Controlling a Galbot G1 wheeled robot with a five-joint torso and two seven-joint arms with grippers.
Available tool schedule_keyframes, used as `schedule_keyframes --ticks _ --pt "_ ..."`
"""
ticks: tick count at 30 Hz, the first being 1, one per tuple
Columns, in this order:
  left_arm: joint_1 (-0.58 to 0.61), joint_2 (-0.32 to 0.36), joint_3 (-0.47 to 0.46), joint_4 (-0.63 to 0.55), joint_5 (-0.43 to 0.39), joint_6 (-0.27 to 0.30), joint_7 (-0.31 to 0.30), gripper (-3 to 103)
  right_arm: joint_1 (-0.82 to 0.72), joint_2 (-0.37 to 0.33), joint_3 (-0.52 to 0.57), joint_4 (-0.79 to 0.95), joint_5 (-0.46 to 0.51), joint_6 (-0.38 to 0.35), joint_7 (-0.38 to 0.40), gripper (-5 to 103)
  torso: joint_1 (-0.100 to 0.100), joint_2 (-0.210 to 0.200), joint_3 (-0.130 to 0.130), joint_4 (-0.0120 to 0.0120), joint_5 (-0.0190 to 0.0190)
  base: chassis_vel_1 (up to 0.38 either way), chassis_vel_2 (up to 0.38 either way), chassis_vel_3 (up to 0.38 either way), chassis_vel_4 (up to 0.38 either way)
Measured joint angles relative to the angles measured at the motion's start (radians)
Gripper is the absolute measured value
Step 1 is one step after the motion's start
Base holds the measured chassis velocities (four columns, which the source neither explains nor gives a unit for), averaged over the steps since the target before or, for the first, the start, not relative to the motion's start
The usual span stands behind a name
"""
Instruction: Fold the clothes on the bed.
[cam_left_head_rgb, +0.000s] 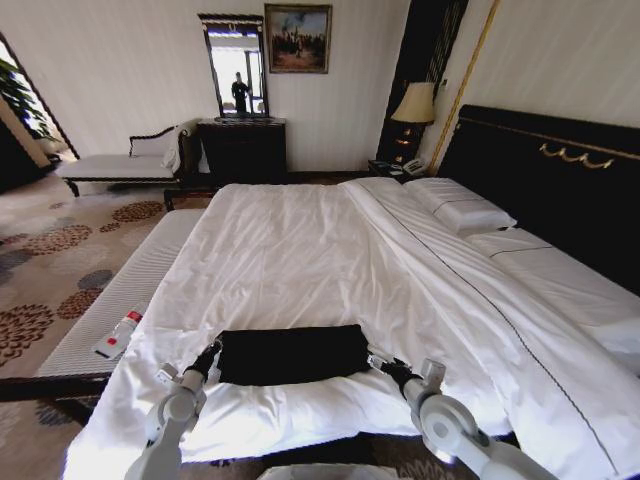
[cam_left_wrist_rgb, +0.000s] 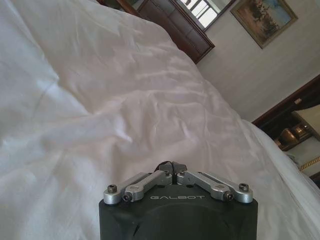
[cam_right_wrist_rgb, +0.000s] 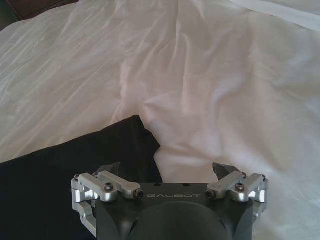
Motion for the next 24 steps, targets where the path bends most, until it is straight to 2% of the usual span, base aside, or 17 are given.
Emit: schedule_keyframes --ticks 1,3,4,5,6,7,9,12,13,14,17,18,20,24 --pt "0.005 -0.003 -0.005 -0.010 -0.002 -0.006 -0.002 0 0.000 0.001 0.000 0.000 -0.001 0.000 0.000 100 0.000 0.000 0.000 0.0000 0.0000 0.000 0.000 0.000 0.000" --pt "0.045 -0.009 -0.026 -0.091 -0.014 -0.026 -0.003 11 0.000 0.003 0.000 0.002 -0.003 0.001 0.000 100 0.000 0.000 0.000 0.0003 0.0003 0.000 0.000 0.000 0.000" --pt "0.045 -0.009 -0.026 -0.091 -0.014 -0.026 -0.003 11 0.000 0.003 0.000 0.002 -0.003 0.001 0.000 100 0.000 0.000 0.000 0.0003 0.0003 0.000 0.000 0.000 0.000" --pt "0.068 -0.009 -0.032 -0.135 -0.011 -0.036 0.001 16 0.000 0.003 0.001 0.004 -0.003 0.001 0.000 100 0.000 0.000 0.000 0.0003 0.0002 0.000 0.000 0.000 0.000" --pt "0.088 -0.007 -0.037 -0.179 -0.008 -0.044 0.008 16 0.001 0.003 0.002 0.005 -0.003 0.001 0.000 100 0.000 0.000 0.000 0.0004 0.0003 0.000 0.000 0.000 0.000" --pt "0.121 0.000 -0.043 -0.246 -0.003 -0.054 0.020 27 0.004 0.002 0.004 0.005 -0.003 0.001 0.000 100 0.000 0.000 0.000 0.0002 0.0005 0.000 0.000 0.000 0.000" --pt "0.134 0.004 -0.044 -0.270 0.002 -0.057 0.024 27 0.006 0.002 0.005 0.004 -0.003 0.001 0.000 100 0.000 0.000 0.000 0.0003 0.0006 0.000 0.000 0.000 0.000" --pt "0.192 0.031 -0.023 -0.339 0.079 -0.069 0.030 43 0.016 0.006 0.006 -0.004 -0.003 0.001 -0.001 100 0.000 0.000 0.000 0.0002 0.0007 0.000 0.000 0.000 0.000" --pt "0.201 0.034 -0.007 -0.336 0.112 -0.070 0.028 43 0.019 0.008 0.006 -0.007 -0.004 0.001 -0.001 100 0.000 0.000 0.000 0.0003 0.0006 0.000 0.000 0.000 0.000" --pt "0.201 0.034 -0.007 -0.336 0.112 -0.070 0.028 43 0.019 0.008 0.006 -0.007 -0.004 0.001 -0.001 100 0.000 0.000 0.000 0.0003 0.0006 0.000 0.000 0.000 0.000" --pt "0.211 0.015 0.087 -0.266 0.250 -0.084 0.012 60 0.024 0.015 0.003 -0.016 -0.013 0.002 -0.002 100 0.000 0.000 0.000 0.0001 0.0001 0.000 0.000 0.000 0.000" --pt "0.211 0.000 0.116 -0.239 0.276 -0.086 0.008 66 0.025 0.016 0.003 -0.017 -0.016 0.002 -0.002 100 0.000 0.000 0.000 0.0000 0.0001 0.000 0.000 0.000 0.000" --pt "0.211 -0.017 0.139 -0.211 0.304 -0.089 0.005 66 0.025 0.016 0.003 -0.018 -0.017 0.002 -0.003 100 0.000 0.000 0.000 -0.0001 0.0001 0.000 0.000 0.000 0.000" --pt "0.223 -0.062 0.177 -0.126 0.413 -0.096 -0.005 88 0.025 0.010 0.014 -0.020 -0.017 0.005 -0.004 100 0.000 0.000 0.000 -0.0001 0.0002 0.000 0.000 0.000 0.000"
